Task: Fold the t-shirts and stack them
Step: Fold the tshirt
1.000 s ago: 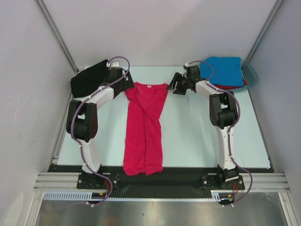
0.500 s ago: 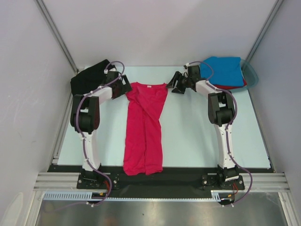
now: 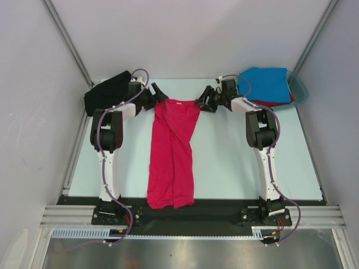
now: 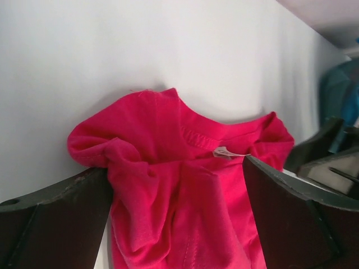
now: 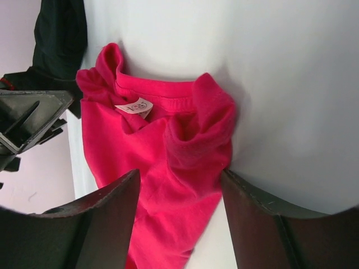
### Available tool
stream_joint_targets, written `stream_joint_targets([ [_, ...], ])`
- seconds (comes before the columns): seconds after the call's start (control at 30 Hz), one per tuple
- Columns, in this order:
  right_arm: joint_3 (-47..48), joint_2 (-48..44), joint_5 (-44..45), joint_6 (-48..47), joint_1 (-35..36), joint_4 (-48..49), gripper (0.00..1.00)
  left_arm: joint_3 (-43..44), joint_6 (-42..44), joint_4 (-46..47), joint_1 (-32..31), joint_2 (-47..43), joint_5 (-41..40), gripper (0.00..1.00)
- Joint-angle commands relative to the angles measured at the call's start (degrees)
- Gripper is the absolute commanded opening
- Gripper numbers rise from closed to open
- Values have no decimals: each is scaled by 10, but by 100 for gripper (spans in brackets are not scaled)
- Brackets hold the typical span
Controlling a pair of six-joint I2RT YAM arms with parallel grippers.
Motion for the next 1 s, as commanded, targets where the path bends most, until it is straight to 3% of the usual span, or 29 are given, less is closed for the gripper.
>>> stream_joint_targets([
  [0.0,-5,33,-8,9,15,-2,65,6,-33,24,3,42,74,99],
  [0.17,11,57,-23,31,20,4,56,33,-51,38,3,72,112,90],
  [0.27,30,72,-27,35,23,1,30,56,-64,41,3,92,134,79],
  [0.4,61,87,-28,35,20,-3,9,92,-78,44,2,113,161,58],
  [0.5,109,106,-29,29,15,-15,0,160,-83,32,2,138,177,41],
  [0.73,257,162,-13,26,-13,-53,0,336,-88,-35,2,208,175,23],
  [0.77,286,168,-12,30,-20,-54,0,354,-92,-37,2,216,171,17],
  [0.97,327,190,22,36,-46,-49,0,422,-136,-4,1,253,156,13],
])
